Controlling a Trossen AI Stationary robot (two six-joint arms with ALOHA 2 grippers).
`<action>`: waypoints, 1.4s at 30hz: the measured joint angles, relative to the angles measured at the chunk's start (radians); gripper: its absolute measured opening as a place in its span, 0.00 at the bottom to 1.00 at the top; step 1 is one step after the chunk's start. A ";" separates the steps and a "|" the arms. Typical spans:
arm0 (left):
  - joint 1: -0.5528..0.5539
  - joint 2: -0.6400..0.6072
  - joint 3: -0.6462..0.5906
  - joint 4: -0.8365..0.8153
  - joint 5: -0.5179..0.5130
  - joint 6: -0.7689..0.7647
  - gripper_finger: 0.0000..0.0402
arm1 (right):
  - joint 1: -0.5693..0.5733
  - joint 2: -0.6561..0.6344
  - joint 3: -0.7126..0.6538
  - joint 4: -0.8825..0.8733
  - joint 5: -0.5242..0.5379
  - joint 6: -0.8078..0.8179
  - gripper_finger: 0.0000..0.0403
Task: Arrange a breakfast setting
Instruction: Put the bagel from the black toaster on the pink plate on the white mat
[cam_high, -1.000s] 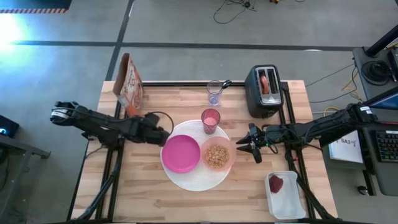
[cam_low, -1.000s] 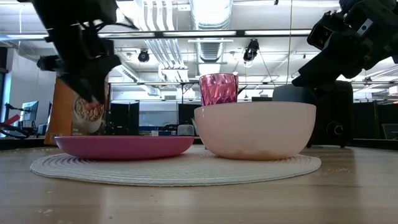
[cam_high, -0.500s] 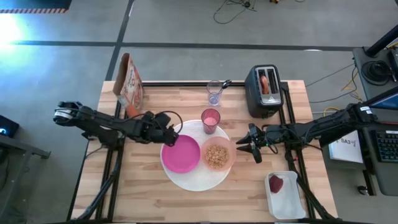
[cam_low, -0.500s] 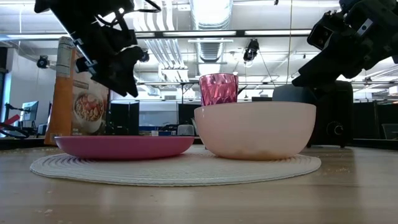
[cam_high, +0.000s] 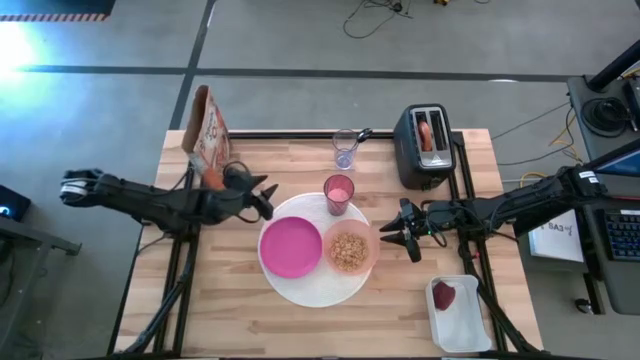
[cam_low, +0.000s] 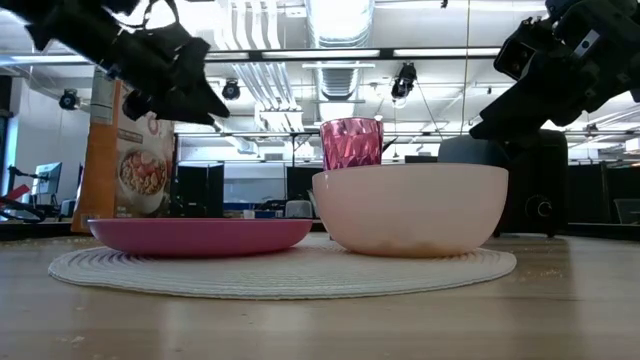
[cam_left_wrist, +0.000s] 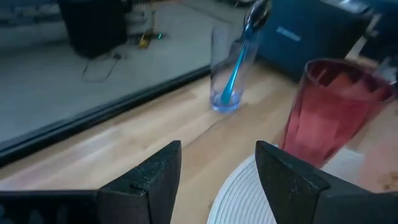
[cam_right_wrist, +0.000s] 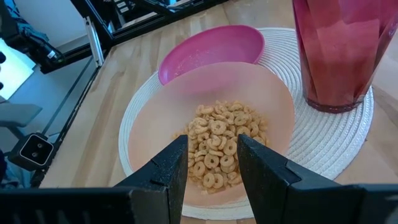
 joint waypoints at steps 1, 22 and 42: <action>0.000 -0.018 -0.022 0.035 0.004 0.022 0.47 | 0.000 0.000 0.000 0.000 0.000 0.000 0.32; -0.002 -0.035 -0.053 0.058 0.166 0.180 0.47 | 0.000 0.000 0.000 0.000 0.000 0.000 0.32; -0.002 0.021 0.025 0.045 0.179 0.261 0.47 | 0.000 0.000 0.000 0.013 0.000 0.000 0.32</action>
